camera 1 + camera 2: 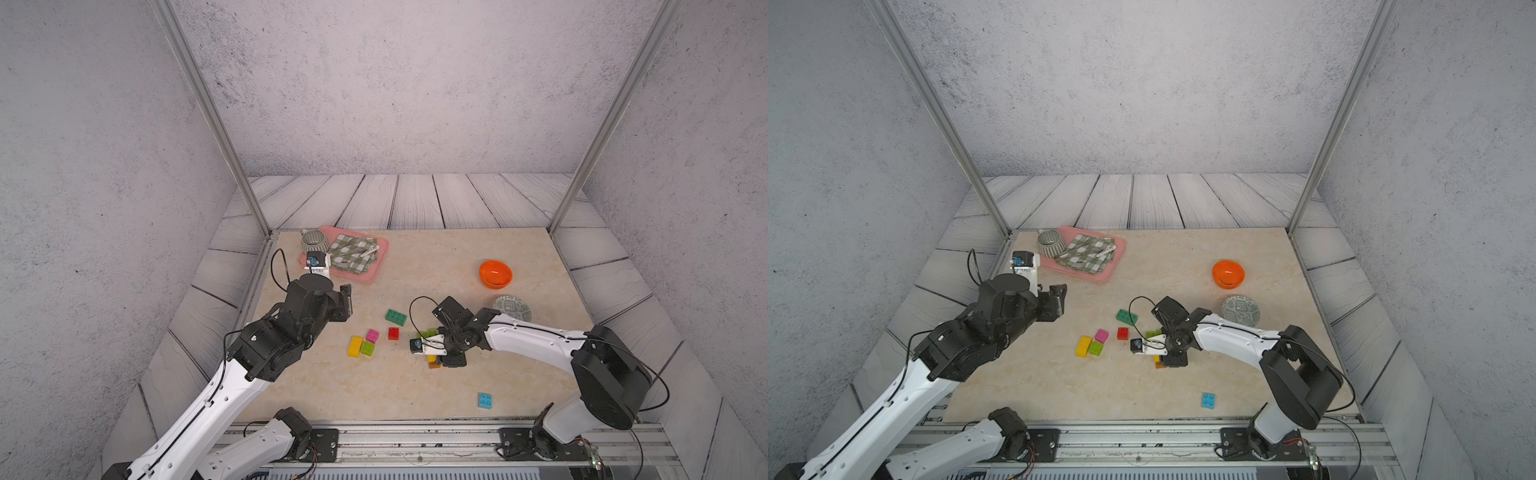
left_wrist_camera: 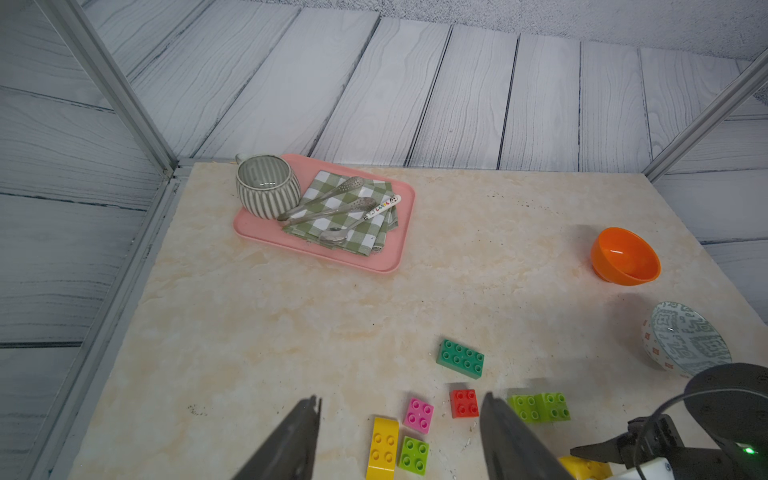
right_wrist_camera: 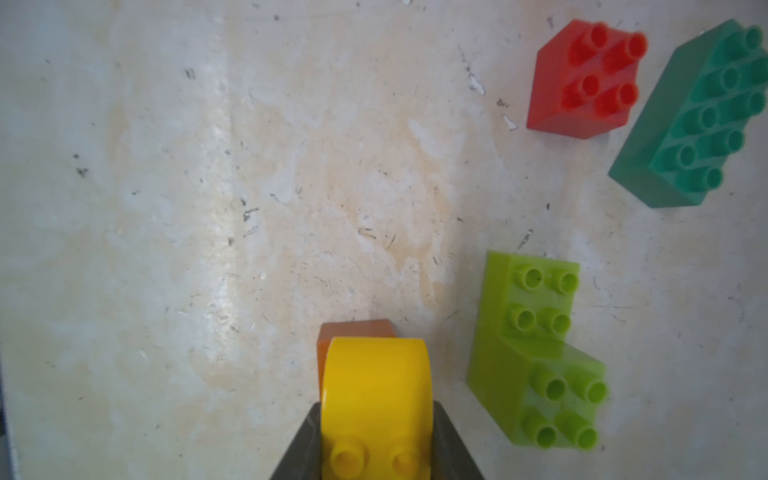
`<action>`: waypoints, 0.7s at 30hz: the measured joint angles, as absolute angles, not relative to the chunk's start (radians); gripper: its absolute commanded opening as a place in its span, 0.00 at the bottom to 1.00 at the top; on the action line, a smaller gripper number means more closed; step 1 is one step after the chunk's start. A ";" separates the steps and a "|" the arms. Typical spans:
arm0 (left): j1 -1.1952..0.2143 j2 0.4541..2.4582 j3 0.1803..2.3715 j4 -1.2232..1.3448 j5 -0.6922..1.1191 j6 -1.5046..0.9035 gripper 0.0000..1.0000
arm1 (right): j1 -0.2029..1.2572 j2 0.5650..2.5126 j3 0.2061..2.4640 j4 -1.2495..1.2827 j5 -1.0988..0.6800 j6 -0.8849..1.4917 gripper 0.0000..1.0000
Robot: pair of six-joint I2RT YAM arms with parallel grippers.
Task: Assemble the letter s with lego
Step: Assemble the lego brick with the lego brick.
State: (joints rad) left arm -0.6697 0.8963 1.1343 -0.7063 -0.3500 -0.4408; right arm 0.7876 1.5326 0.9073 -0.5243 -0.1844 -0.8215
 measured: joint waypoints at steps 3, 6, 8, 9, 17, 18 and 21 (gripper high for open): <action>-0.670 0.896 1.134 -0.706 -0.350 -0.436 0.66 | 0.786 1.500 0.907 -0.526 -0.185 -0.824 0.06; -0.670 0.896 1.134 -0.706 -0.350 -0.434 0.66 | 0.786 1.477 0.905 -0.525 -0.185 -0.826 0.06; -0.670 0.897 1.134 -0.706 -0.350 -0.433 0.66 | 0.786 1.480 0.900 -0.525 -0.185 -0.831 0.06; -0.670 0.897 1.134 -0.706 -0.349 -0.433 0.66 | 0.786 1.483 0.897 -0.525 -0.185 -0.833 0.06; -0.670 0.898 1.135 -0.705 -0.346 -0.425 0.66 | 0.786 1.523 0.885 -0.522 -0.185 -0.850 0.05; -0.670 0.899 1.135 -0.704 -0.346 -0.424 0.66 | 0.786 1.528 0.885 -0.522 -0.185 -0.851 0.05; -0.670 0.900 1.136 -0.697 -0.346 -0.422 0.66 | 0.786 1.536 0.884 -0.521 -0.185 -0.855 0.05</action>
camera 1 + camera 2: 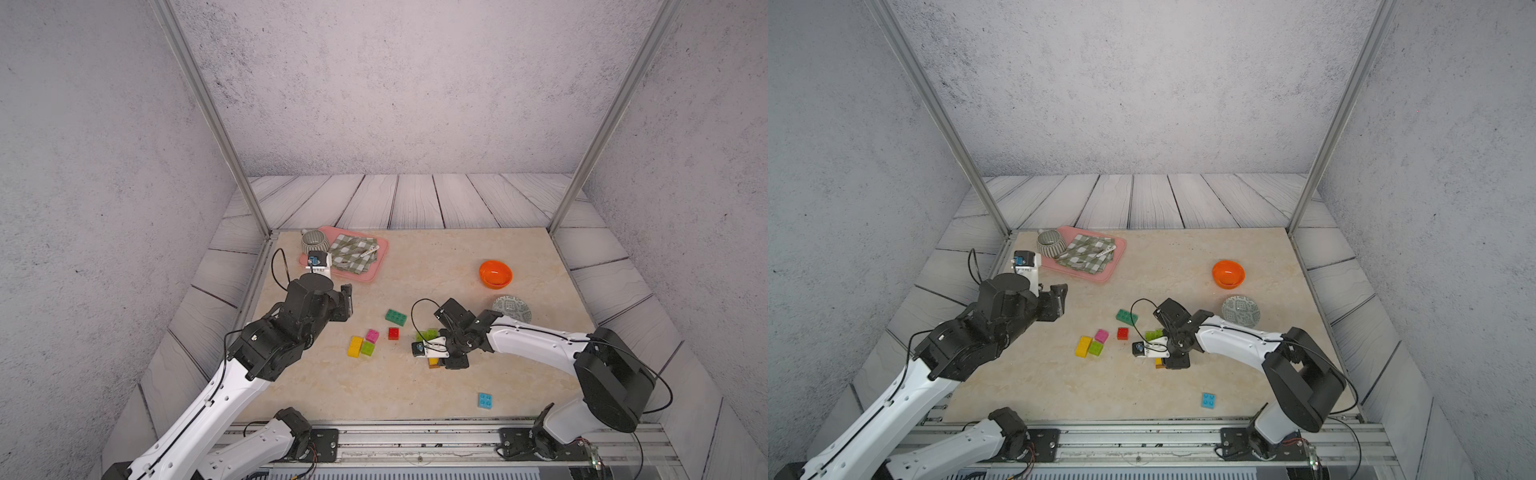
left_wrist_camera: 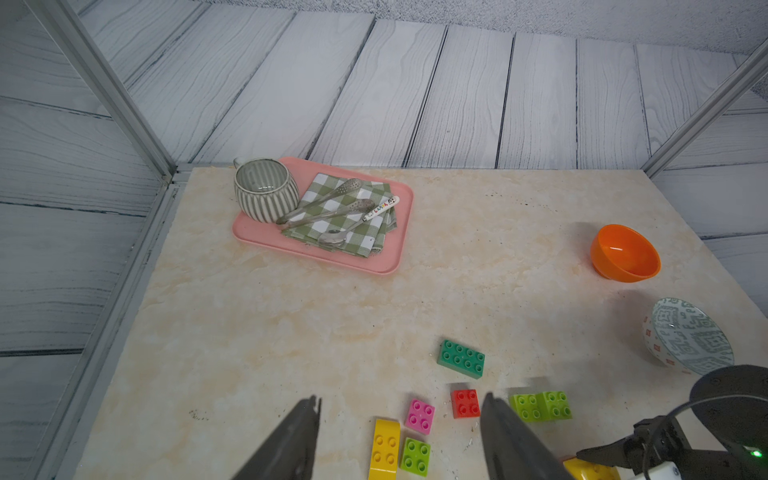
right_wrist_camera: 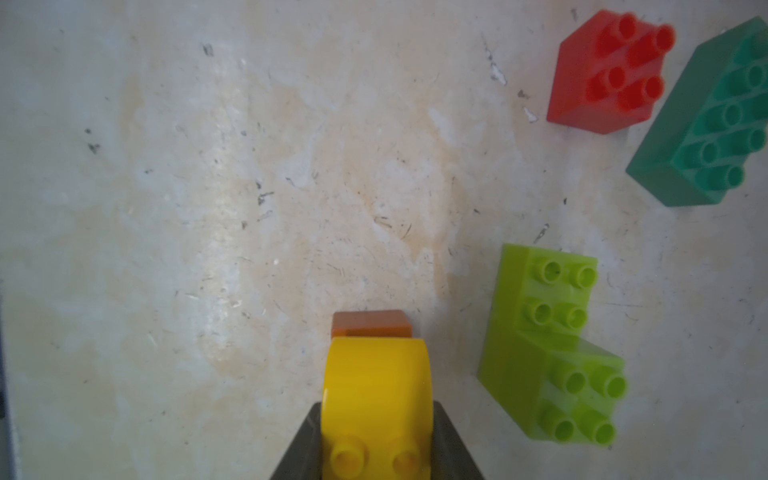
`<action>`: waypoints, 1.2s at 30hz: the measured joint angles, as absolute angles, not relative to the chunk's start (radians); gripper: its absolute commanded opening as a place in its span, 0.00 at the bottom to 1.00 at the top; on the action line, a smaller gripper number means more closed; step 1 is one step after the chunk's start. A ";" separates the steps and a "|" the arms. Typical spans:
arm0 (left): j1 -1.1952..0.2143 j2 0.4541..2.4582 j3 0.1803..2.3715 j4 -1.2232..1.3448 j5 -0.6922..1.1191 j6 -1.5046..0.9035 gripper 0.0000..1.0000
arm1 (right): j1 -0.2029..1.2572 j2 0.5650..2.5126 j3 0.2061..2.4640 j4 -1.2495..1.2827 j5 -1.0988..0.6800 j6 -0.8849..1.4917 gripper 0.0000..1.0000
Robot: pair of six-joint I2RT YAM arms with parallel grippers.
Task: Assemble the letter s with lego
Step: Assemble the lego brick with the lego brick.
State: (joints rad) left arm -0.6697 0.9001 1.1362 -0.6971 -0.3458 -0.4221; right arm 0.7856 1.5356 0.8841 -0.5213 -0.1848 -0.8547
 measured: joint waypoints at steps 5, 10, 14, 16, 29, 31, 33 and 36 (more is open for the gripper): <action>-0.670 0.903 1.137 -0.691 -0.345 -0.416 0.66 | 0.786 1.549 0.881 -0.517 -0.185 -0.865 0.05; -0.670 0.903 1.137 -0.691 -0.345 -0.414 0.66 | 0.784 1.558 0.879 -0.505 -0.186 -0.869 0.04; -0.670 0.902 1.137 -0.691 -0.345 -0.411 0.66 | 0.784 1.565 0.879 -0.492 -0.192 -0.870 0.04; -0.670 0.902 1.137 -0.691 -0.345 -0.408 0.66 | 0.781 1.572 0.880 -0.482 -0.195 -0.870 0.04; -0.670 0.901 1.157 -0.691 -0.347 -0.387 0.66 | 0.778 1.631 0.945 -0.532 -0.213 -0.875 0.02; -0.670 0.901 1.159 -0.692 -0.348 -0.382 0.66 | 0.783 1.646 0.966 -0.555 -0.203 -0.874 0.01; -0.670 0.900 1.163 -0.693 -0.349 -0.380 0.66 | 0.790 1.662 0.990 -0.582 -0.189 -0.873 0.01; -0.670 0.893 1.166 -0.695 -0.352 -0.373 0.67 | 0.804 1.690 1.031 -0.626 -0.163 -0.871 0.01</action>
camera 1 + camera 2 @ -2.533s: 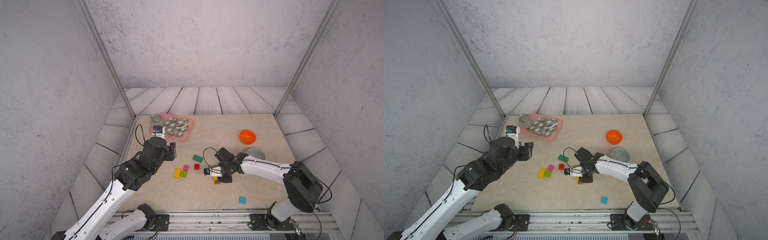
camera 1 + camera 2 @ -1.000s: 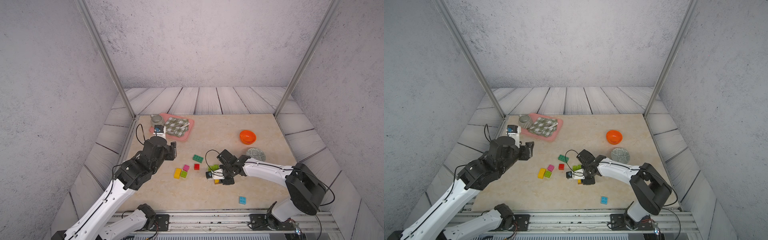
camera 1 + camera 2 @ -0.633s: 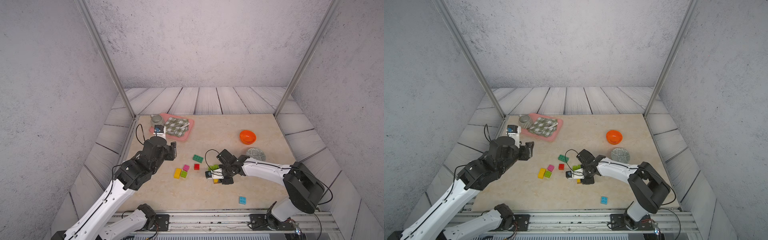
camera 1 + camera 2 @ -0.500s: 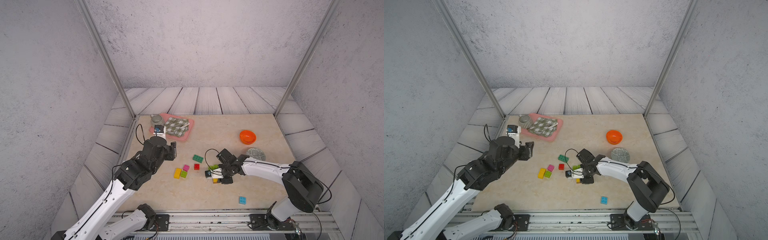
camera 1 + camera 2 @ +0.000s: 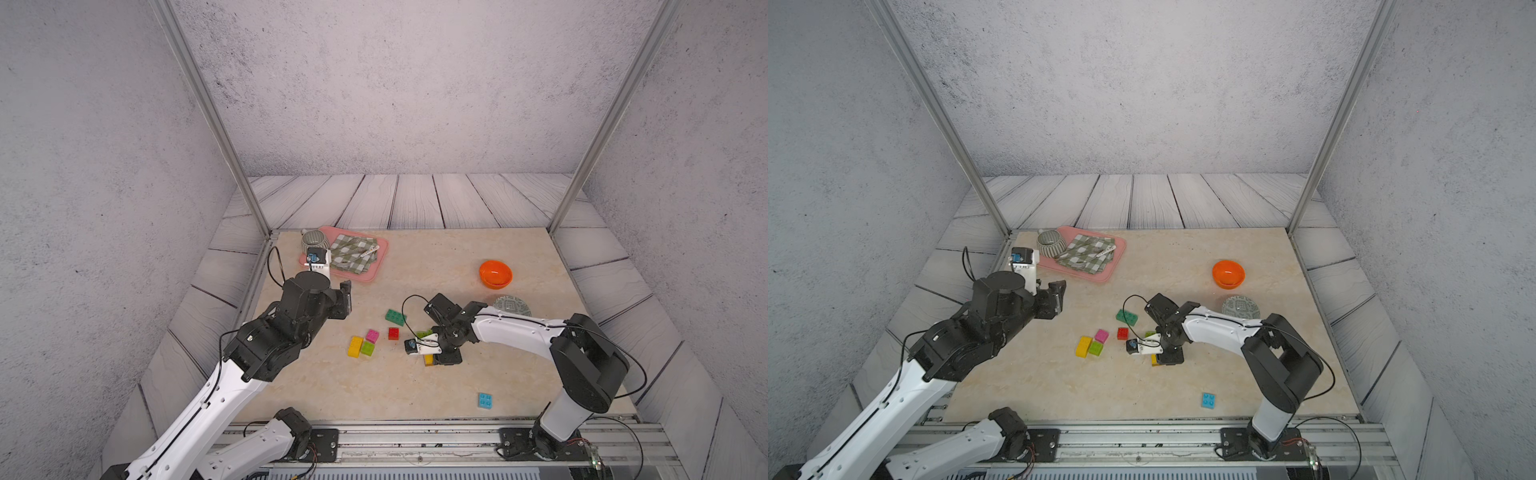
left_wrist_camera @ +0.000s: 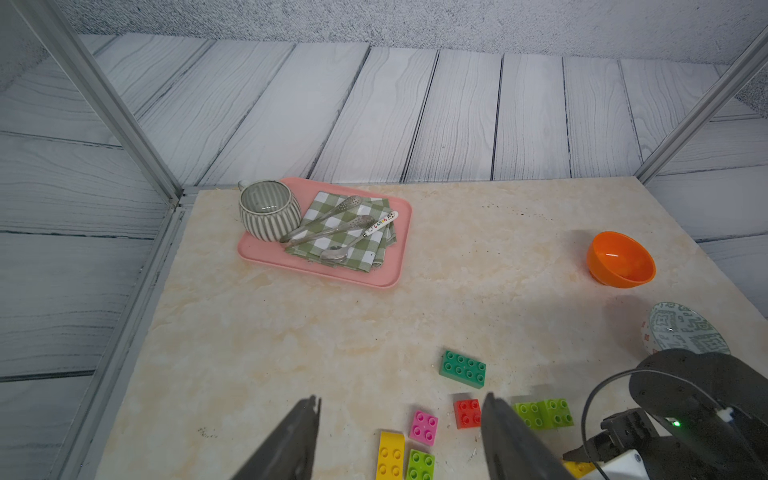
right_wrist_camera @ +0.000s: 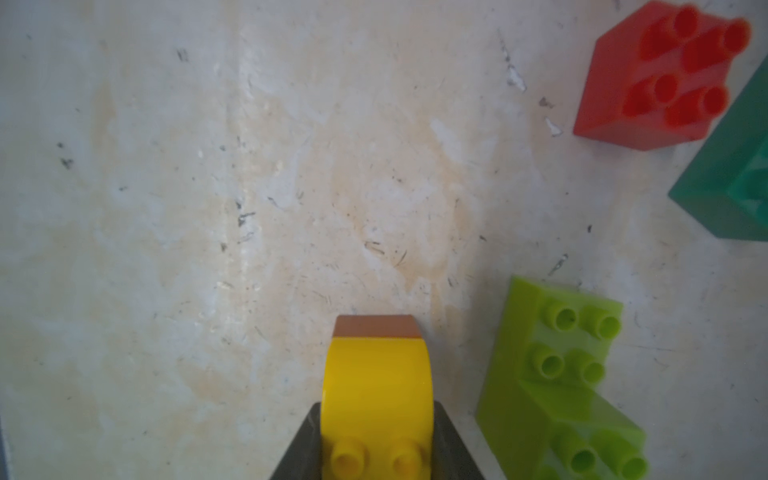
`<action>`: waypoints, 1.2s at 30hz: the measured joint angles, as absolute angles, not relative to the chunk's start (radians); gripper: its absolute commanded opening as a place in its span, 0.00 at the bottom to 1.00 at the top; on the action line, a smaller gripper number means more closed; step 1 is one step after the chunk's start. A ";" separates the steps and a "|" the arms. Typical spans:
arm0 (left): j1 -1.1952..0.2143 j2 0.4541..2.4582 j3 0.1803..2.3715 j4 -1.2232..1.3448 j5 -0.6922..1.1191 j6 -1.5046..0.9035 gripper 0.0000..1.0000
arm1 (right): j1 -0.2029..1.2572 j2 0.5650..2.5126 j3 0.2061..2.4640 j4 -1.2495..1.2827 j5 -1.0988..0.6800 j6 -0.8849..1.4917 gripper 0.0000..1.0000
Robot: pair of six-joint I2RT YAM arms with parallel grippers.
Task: Assemble the letter s with lego
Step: Assemble the lego brick with the lego brick.
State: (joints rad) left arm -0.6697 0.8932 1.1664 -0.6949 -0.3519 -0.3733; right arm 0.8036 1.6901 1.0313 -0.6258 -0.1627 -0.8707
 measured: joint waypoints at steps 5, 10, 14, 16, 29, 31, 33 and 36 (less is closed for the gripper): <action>-0.670 0.873 1.170 -0.700 -0.355 -0.369 0.67 | 0.830 1.745 1.109 -0.698 -0.118 -0.856 0.00; -0.670 0.852 1.170 -0.711 -0.366 -0.366 0.67 | 0.848 1.783 1.155 -0.735 -0.088 -0.826 0.00; -0.670 0.844 1.170 -0.721 -0.371 -0.366 0.67 | 0.849 1.782 1.157 -0.738 -0.079 -0.799 0.00; -0.670 0.845 1.170 -0.725 -0.370 -0.366 0.67 | 0.850 1.776 1.153 -0.736 -0.078 -0.784 0.00; -0.670 0.872 1.179 -0.741 -0.351 -0.384 0.67 | 0.850 1.767 1.149 -0.737 -0.076 -0.735 0.24; -0.669 0.872 1.190 -0.745 -0.350 -0.386 0.67 | 0.847 1.767 1.151 -0.741 -0.076 -0.734 0.24; -0.670 0.872 1.198 -0.746 -0.350 -0.387 0.67 | 0.839 1.767 1.153 -0.748 -0.073 -0.733 0.24; -0.670 0.874 1.205 -0.746 -0.350 -0.389 0.67 | 0.825 1.767 1.156 -0.758 -0.068 -0.733 0.24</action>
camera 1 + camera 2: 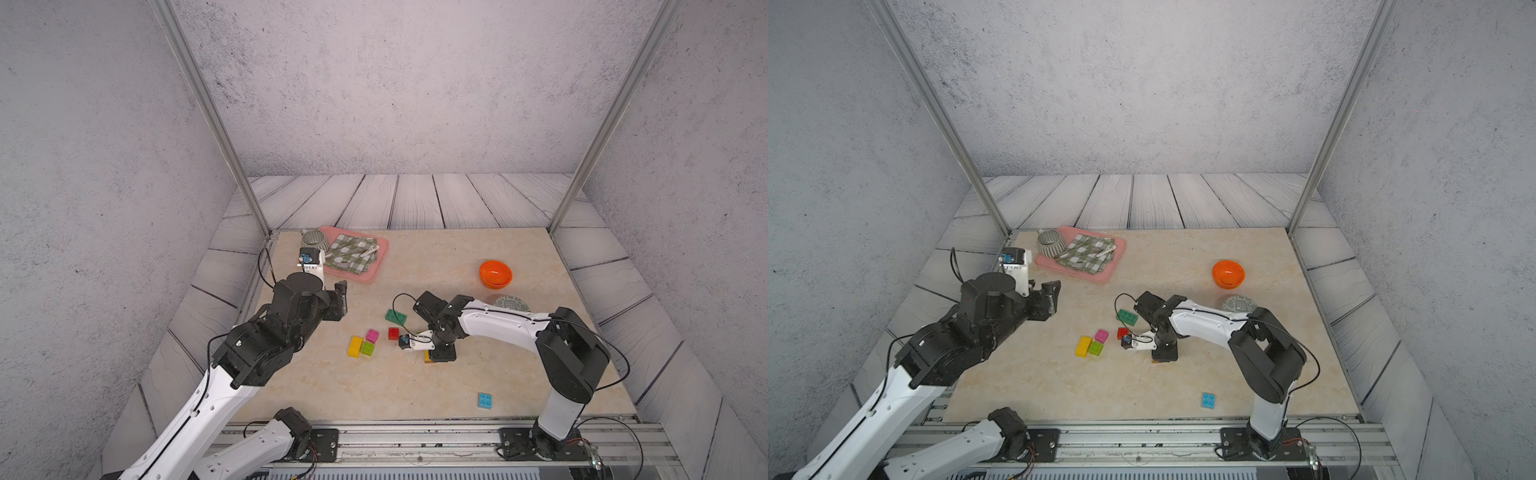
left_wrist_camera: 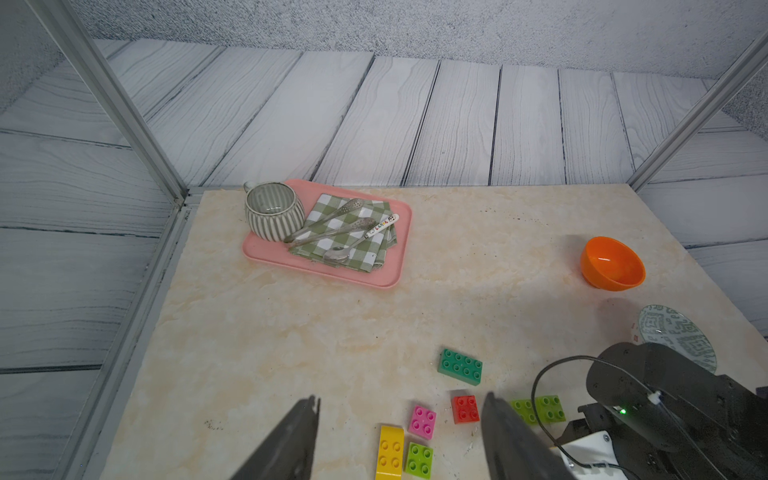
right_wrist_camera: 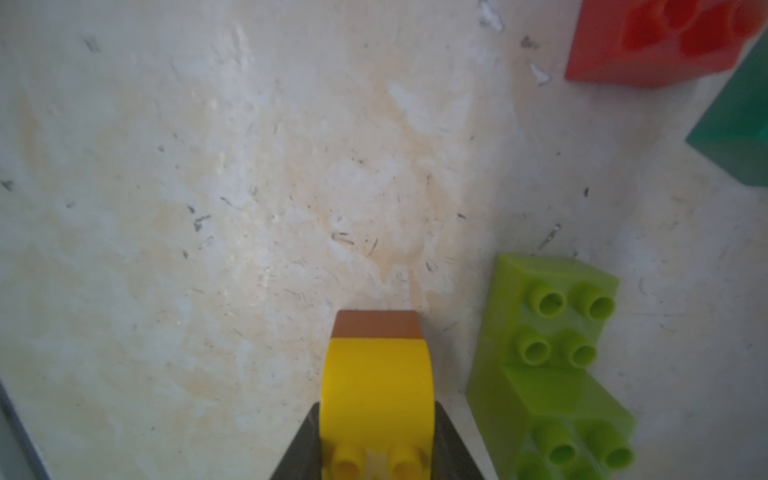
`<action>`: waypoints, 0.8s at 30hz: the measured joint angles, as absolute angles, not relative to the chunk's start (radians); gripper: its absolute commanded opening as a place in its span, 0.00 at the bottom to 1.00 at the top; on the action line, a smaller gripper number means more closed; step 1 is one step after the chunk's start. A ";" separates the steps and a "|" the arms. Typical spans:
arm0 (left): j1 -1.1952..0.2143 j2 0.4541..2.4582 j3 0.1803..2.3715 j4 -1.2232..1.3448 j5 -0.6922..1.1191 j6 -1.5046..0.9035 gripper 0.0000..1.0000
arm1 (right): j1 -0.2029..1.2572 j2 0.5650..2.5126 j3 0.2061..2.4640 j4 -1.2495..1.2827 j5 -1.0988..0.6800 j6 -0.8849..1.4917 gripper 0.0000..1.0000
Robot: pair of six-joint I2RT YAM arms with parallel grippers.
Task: Assemble the letter s with lego
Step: Assemble the lego brick with the lego brick.
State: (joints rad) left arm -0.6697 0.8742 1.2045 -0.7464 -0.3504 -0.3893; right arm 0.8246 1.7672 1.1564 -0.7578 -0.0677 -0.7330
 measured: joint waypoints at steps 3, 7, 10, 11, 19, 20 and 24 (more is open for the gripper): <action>-0.669 0.880 1.206 -0.751 -0.349 -0.390 0.67 | 0.818 1.767 1.157 -0.761 -0.067 -0.733 0.25; -0.670 0.883 1.206 -0.753 -0.347 -0.390 0.67 | 0.817 1.767 1.157 -0.762 -0.066 -0.733 0.32; -0.670 0.883 1.206 -0.753 -0.347 -0.391 0.67 | 0.816 1.767 1.157 -0.763 -0.066 -0.733 0.38; -0.669 0.883 1.206 -0.753 -0.347 -0.391 0.67 | 0.816 1.767 1.157 -0.763 -0.065 -0.733 0.39; -0.669 0.882 1.206 -0.753 -0.347 -0.393 0.67 | 0.813 1.767 1.154 -0.776 -0.043 -0.730 0.46; -0.670 0.882 1.206 -0.753 -0.347 -0.393 0.67 | 0.812 1.767 1.154 -0.777 -0.042 -0.730 0.46; -0.669 0.881 1.206 -0.753 -0.347 -0.393 0.67 | 0.812 1.767 1.154 -0.779 -0.041 -0.729 0.50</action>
State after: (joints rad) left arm -0.6693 0.8810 1.2057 -0.7532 -0.3473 -0.3931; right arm 0.8120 1.7672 1.1542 -0.7788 -0.0410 -0.7288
